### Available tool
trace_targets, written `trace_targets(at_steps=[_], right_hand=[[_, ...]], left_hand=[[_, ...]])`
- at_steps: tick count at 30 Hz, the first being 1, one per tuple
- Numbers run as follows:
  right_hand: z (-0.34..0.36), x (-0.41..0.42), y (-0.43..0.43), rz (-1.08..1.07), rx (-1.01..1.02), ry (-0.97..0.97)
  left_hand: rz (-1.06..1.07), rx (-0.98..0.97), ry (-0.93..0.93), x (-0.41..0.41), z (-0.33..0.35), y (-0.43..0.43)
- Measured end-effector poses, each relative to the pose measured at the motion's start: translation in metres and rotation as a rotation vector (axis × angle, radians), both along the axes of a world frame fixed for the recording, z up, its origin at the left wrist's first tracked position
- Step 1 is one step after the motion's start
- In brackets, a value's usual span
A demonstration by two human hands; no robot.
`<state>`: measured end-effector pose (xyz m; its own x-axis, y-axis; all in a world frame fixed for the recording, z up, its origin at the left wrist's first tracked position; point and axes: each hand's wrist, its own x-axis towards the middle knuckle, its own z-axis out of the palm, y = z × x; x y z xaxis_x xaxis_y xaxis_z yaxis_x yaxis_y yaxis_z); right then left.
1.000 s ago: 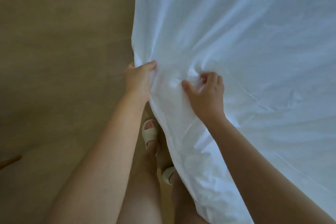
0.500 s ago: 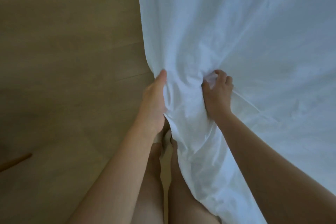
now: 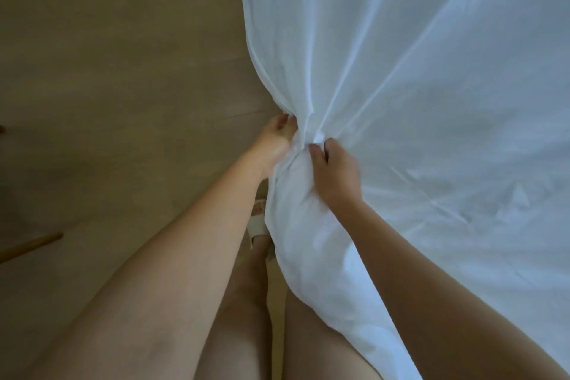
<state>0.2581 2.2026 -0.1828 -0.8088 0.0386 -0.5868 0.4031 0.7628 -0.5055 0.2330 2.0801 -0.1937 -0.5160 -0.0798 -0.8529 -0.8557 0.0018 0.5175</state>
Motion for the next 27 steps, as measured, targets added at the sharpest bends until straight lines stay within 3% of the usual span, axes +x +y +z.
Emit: trace_targets(at_steps=[8, 20, 25, 27], right_hand=[[0.038, -0.005, 0.022, -0.089, -0.068, 0.142], [0.062, -0.006, 0.006, -0.084, -0.169, 0.022], [0.065, -0.016, 0.001, -0.187, -0.315, 0.022], [0.065, -0.018, 0.007, -0.247, -0.348, 0.035]], left_hand=[[0.187, -0.088, 0.059, -0.017, 0.016, 0.025], [0.594, -0.115, 0.174, 0.008, 0.037, -0.034], [0.709, -0.146, 0.02, 0.004, 0.03, -0.041], [0.661, -0.136, -0.031, 0.001, 0.024, -0.039]])
